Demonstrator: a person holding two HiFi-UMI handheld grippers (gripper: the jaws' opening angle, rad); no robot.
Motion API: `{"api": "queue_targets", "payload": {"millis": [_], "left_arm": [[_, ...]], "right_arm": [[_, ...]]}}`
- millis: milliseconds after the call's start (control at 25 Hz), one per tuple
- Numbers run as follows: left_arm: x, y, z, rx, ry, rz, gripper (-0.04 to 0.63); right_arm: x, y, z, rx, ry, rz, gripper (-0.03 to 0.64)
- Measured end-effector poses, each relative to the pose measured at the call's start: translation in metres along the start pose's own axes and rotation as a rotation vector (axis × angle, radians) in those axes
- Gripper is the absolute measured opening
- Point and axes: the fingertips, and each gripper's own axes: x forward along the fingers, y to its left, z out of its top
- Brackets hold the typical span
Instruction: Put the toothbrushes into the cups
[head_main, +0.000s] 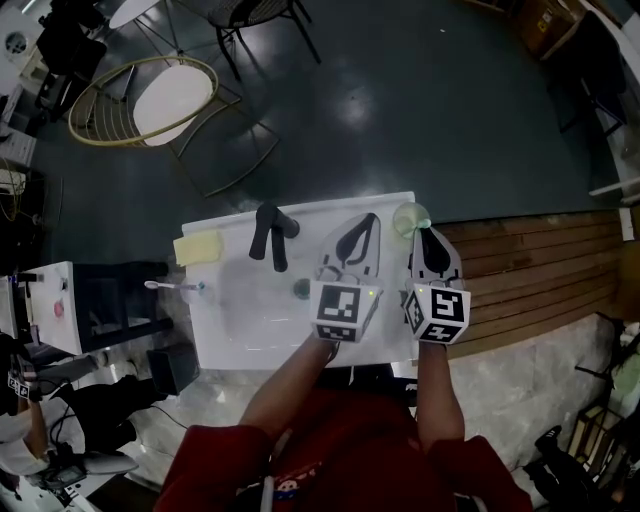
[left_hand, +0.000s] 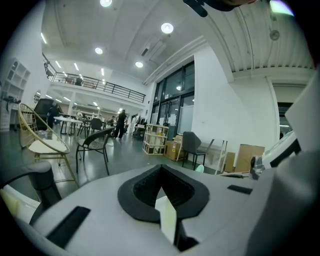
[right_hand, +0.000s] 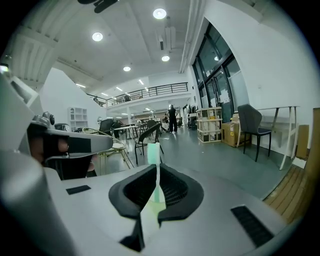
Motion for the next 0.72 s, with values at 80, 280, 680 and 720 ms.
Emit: {"api": "queue_targets", "payload": {"millis": [80,280,680,720], "left_arm": [[0.0,0.0,0.0,-0.001,-0.001,0.0,0.028],[0.001,-0.002,0.0,-0.002,-0.002,0.001,0.028],[-0.005,-0.01,0.004,0.003,-0.009,0.003,0.028],[-0.006,-0.011,0.005,0.005,-0.009,0.004,0.028]], "right_arm": [[0.0,-0.001,0.0,0.001,-0.001,0.0,0.044],[-0.001,-0.006,-0.001,0.02,-0.005,-0.024,0.044],[-0.007,-0.005,0.003,0.005,-0.007,-0.035,0.046],[-0.008,-0.004,0.003,0.002,-0.007,-0.032,0.046]]}}
